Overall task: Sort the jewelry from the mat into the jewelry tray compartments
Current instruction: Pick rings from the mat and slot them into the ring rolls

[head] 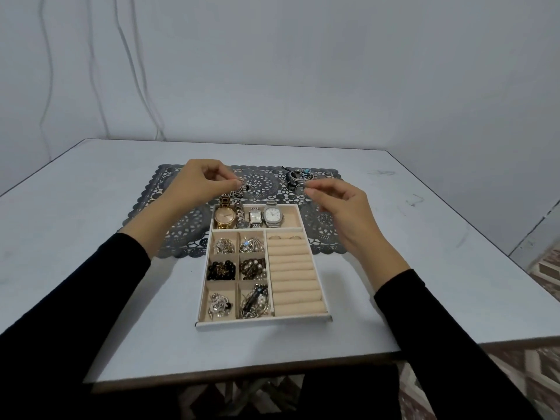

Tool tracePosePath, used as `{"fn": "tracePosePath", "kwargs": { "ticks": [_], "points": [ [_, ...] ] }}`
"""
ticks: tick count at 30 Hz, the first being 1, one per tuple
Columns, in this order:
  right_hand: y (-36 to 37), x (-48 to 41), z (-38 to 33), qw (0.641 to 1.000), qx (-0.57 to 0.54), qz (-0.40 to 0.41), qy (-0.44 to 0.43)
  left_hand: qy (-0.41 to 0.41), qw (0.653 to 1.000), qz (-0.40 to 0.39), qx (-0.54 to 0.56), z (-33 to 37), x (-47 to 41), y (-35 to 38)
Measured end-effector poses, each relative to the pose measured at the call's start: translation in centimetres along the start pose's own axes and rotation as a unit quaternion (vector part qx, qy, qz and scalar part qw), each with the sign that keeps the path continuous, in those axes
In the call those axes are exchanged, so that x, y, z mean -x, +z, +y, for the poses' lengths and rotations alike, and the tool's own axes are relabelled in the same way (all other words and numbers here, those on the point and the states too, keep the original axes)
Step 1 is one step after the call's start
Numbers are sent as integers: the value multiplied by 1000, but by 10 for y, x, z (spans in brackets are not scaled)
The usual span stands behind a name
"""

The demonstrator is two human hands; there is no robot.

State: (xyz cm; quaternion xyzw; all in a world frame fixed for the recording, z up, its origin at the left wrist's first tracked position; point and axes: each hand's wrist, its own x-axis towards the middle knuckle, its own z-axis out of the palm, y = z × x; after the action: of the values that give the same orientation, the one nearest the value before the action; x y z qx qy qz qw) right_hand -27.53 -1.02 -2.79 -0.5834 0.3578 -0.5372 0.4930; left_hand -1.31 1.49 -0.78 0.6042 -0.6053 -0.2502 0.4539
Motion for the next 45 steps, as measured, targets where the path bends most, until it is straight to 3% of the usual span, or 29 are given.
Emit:
{"fn": "tracePosePath", "kwargs": {
  "ticks": [5, 17, 34, 45],
  "points": [
    [-1, 21, -5, 999, 26, -40, -14, 26, 999, 22, 26, 2, 14, -2],
    [-14, 40, -4, 979, 150, -140, 14, 41, 998, -21, 41, 16, 38, 14],
    [-12, 37, 1, 926, 314, -191, -89, 31, 997, -3, 73, 29, 50, 22],
    [-12, 25, -6, 939, 250, -235, 14, 44, 995, 2, 89, 31, 51, 21]
  ]
}}
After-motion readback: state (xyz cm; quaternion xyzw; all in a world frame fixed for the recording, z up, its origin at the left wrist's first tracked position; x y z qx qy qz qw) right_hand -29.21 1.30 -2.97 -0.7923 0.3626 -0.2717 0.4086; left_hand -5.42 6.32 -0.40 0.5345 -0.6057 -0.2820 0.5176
